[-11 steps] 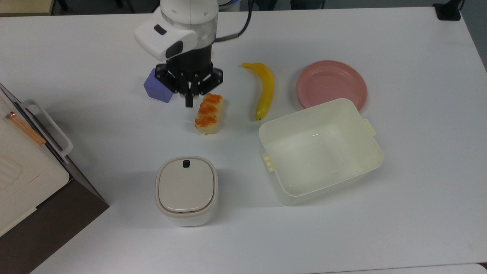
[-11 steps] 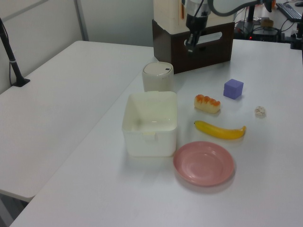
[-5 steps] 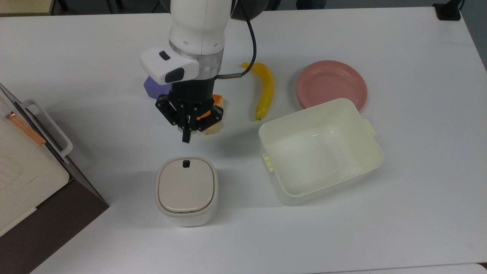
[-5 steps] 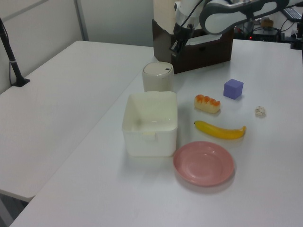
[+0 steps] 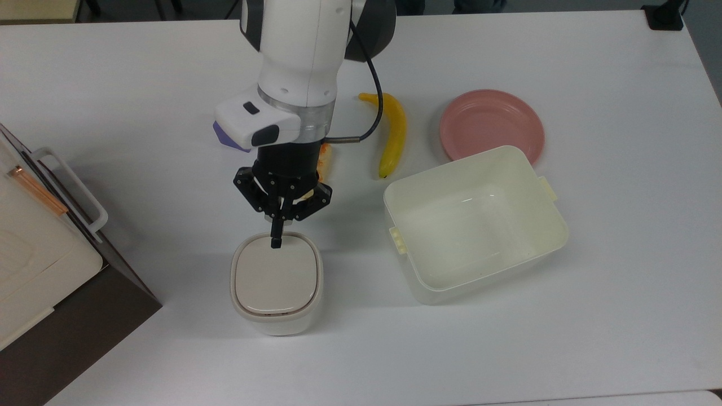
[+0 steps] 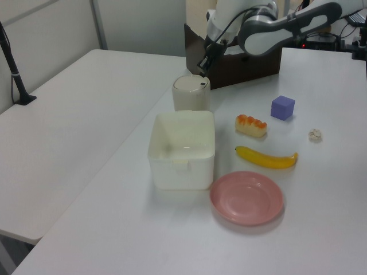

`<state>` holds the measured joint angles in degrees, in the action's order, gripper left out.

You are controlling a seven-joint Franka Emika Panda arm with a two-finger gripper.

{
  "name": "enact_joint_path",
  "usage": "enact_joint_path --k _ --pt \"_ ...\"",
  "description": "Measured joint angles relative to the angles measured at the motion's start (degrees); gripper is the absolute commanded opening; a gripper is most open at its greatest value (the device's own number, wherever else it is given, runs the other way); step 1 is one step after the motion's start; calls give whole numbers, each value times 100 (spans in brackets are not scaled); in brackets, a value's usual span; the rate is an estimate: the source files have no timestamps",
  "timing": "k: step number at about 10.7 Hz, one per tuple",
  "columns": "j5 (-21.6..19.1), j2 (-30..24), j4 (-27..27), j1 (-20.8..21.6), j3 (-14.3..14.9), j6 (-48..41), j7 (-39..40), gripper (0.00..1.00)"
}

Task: Open the trash can
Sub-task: 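Lower the gripper and grasp the lid's front edge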

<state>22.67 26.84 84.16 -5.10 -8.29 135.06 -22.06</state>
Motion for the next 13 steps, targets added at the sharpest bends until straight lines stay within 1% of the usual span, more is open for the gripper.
enact_joint_path --k 3,6,12,13 --pt "241 150 0 0 2 262 -73 0" --pt "419 201 -1 -3 4 291 -79 0" --pt "981 366 4 5 5 533 -82 0" --pt "1026 370 4 10 5 535 -82 0"
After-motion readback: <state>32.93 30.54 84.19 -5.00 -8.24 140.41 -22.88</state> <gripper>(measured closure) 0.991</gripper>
